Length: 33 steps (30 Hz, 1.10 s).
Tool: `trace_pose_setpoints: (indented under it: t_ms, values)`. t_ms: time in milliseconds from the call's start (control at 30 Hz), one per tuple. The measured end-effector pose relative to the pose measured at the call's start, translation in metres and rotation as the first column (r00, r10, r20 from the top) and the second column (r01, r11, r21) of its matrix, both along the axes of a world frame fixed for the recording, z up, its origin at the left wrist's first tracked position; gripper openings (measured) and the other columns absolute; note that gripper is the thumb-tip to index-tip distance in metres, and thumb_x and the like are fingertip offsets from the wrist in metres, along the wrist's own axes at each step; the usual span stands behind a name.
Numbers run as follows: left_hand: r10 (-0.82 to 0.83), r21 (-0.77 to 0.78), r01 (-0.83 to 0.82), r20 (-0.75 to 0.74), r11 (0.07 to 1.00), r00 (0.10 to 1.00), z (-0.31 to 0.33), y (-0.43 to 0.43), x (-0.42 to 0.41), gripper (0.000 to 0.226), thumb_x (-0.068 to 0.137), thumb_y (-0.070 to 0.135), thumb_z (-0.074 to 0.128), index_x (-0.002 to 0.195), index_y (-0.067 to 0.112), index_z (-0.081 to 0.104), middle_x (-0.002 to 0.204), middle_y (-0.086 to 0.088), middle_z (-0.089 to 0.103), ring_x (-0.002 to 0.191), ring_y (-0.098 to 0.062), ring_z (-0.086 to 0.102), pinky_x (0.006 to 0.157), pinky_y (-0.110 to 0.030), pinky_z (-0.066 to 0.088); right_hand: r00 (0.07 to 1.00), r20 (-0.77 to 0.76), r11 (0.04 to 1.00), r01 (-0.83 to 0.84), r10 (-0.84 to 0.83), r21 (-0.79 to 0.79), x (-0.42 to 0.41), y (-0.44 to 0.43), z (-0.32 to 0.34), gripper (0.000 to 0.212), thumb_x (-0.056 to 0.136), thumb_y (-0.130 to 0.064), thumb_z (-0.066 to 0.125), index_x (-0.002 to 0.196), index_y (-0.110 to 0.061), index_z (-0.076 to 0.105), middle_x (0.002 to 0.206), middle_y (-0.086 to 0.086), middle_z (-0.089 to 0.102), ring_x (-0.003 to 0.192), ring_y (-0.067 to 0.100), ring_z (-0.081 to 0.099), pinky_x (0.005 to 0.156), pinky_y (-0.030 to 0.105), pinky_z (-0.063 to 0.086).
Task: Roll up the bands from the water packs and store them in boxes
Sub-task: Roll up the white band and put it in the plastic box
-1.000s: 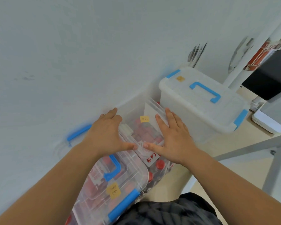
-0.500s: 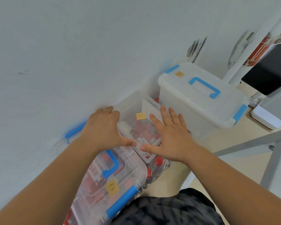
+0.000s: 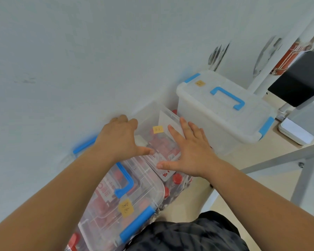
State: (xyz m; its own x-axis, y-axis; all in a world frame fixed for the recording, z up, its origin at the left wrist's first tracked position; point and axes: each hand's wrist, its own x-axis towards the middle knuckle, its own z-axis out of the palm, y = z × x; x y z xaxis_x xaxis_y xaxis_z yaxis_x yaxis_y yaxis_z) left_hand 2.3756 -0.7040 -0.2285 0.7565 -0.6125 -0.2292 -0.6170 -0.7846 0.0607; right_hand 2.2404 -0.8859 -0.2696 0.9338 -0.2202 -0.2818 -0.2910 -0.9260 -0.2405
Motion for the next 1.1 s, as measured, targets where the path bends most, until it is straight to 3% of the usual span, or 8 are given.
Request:
trace_pose_setpoints:
  t_ms: [100, 200, 267, 333, 633, 800, 1100]
  values:
    - [-0.112, 0.098, 0.107, 0.042, 0.989, 0.993, 0.007, -0.011, 0.008, 0.114, 0.050, 0.094, 0.056, 0.144, 0.033, 0.037, 0.135, -0.003, 0.048, 0.127, -0.029, 0.044, 0.106, -0.045, 0.040, 1.000, 0.002, 1.000, -0.007, 0.007, -0.001, 0.002, -0.002, 0.004, 0.130, 0.057, -0.103, 0.037, 0.157, -0.036, -0.012, 0.166, 0.002, -0.025, 0.154, 0.029, -0.018, 0.124, 0.054, -0.007]
    - [-0.285, 0.173, 0.278, 0.011, 0.945, 0.959, 0.014, -0.029, 0.017, 0.126, 0.053, 0.088, 0.065, 0.156, 0.034, 0.017, 0.166, -0.004, 0.014, 0.149, -0.033, 0.019, 0.118, -0.047, 0.023, 1.000, 0.025, 1.000, -0.018, 0.019, -0.010, 0.001, 0.001, 0.003, 0.124, 0.065, -0.100, 0.029, 0.159, -0.029, -0.010, 0.166, 0.006, -0.024, 0.153, 0.027, -0.022, 0.124, 0.052, -0.011]
    - [-0.317, 0.198, 0.325, -0.074, 0.925, 0.946, 0.015, -0.039, 0.023, 0.134, 0.052, 0.084, 0.072, 0.158, 0.033, 0.006, 0.168, -0.002, -0.004, 0.152, -0.032, 0.008, 0.121, -0.045, 0.019, 0.999, 0.031, 1.000, -0.008, 0.008, -0.011, 0.000, 0.005, 0.000, 0.119, 0.070, -0.097, 0.022, 0.160, -0.025, -0.009, 0.166, 0.008, -0.025, 0.152, 0.026, -0.026, 0.123, 0.051, -0.013]
    - [-0.284, 0.206, 0.312, -0.155, 0.927, 0.946, 0.011, -0.044, 0.027, 0.142, 0.048, 0.082, 0.076, 0.158, 0.035, 0.000, 0.167, -0.002, -0.011, 0.153, -0.031, 0.002, 0.123, -0.045, 0.020, 0.999, 0.033, 1.000, -0.001, 0.002, -0.021, -0.002, 0.007, -0.003, 0.122, 0.068, -0.097, 0.020, 0.160, -0.022, -0.010, 0.164, 0.008, -0.027, 0.151, 0.026, -0.029, 0.123, 0.051, -0.014]
    - [-0.275, 0.254, 0.311, -0.169, 0.916, 0.946, 0.002, -0.059, 0.033, 0.152, 0.040, 0.083, 0.078, 0.156, 0.037, -0.009, 0.167, -0.012, -0.005, 0.152, -0.037, 0.004, 0.121, -0.048, 0.023, 0.996, 0.080, 1.000, 0.028, -0.027, -0.014, -0.002, 0.007, -0.012, 0.132, 0.059, -0.100, 0.011, 0.159, -0.018, -0.010, 0.165, 0.007, -0.026, 0.152, 0.022, -0.026, 0.125, 0.047, -0.011]
    - [-0.285, 0.242, 0.320, -0.169, 0.916, 0.943, 0.000, -0.056, 0.035, 0.149, 0.043, 0.082, 0.078, 0.156, 0.038, -0.010, 0.167, -0.012, -0.006, 0.152, -0.037, 0.001, 0.121, -0.049, 0.024, 0.994, 0.103, 0.999, 0.043, -0.043, -0.002, -0.002, 0.008, -0.013, 0.128, 0.063, -0.099, 0.018, 0.160, -0.019, -0.008, 0.165, 0.006, -0.025, 0.152, 0.021, -0.024, 0.124, 0.043, -0.013]
    - [-0.257, 0.155, 0.294, -0.224, 0.943, 0.940, 0.003, -0.053, 0.032, 0.141, 0.051, 0.075, 0.081, 0.156, 0.039, -0.005, 0.168, -0.007, -0.007, 0.153, -0.032, -0.001, 0.122, -0.047, 0.020, 0.997, 0.069, 0.999, 0.019, -0.017, -0.033, -0.001, 0.004, -0.009, 0.126, 0.064, -0.100, 0.012, 0.160, -0.022, -0.008, 0.166, 0.009, -0.022, 0.153, 0.025, -0.022, 0.123, 0.054, -0.012]
